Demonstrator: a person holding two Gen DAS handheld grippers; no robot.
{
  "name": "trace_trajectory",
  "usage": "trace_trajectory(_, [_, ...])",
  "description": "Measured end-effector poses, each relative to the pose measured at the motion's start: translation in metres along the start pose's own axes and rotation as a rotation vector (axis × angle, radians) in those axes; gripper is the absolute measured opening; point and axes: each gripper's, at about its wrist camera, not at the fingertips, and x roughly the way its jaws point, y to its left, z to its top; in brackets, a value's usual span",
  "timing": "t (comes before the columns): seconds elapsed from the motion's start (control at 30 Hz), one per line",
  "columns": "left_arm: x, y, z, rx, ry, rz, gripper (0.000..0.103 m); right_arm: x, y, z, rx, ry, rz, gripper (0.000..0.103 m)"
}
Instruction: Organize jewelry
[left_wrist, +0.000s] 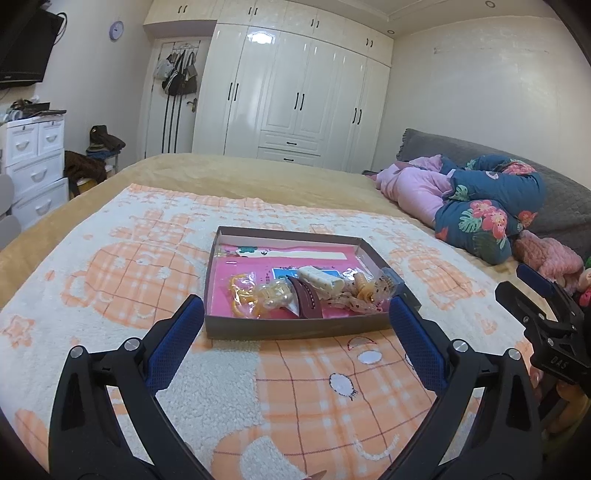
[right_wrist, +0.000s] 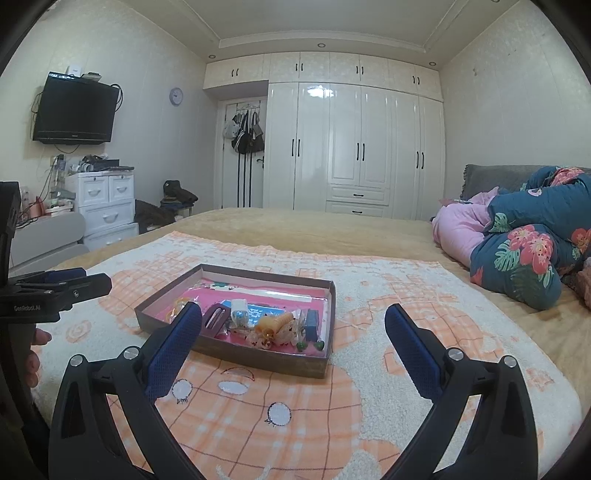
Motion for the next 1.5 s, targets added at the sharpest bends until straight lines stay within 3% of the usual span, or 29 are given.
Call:
trace_trajectory(0.67, [-0.012,-0.003,-0.013,0.011,-0.056,0.065,0.092,-0.016,-0.003,-0.018,0.027,-0.082,-0.074,0.097])
trace_trajectory(1.0, [-0.010,-0.007,-0.017,0.016,-0.052,0.050,0.092,-0.011,0.000,-0.025,0.028,-0.065,-0.078,0.097])
trace_trajectory(1.5, [-0.007,-0.007,-0.017,0.020,-0.052,0.085,0.092,-0.009,0.001,-0.028,0.030,-0.055,-0.076,0.097])
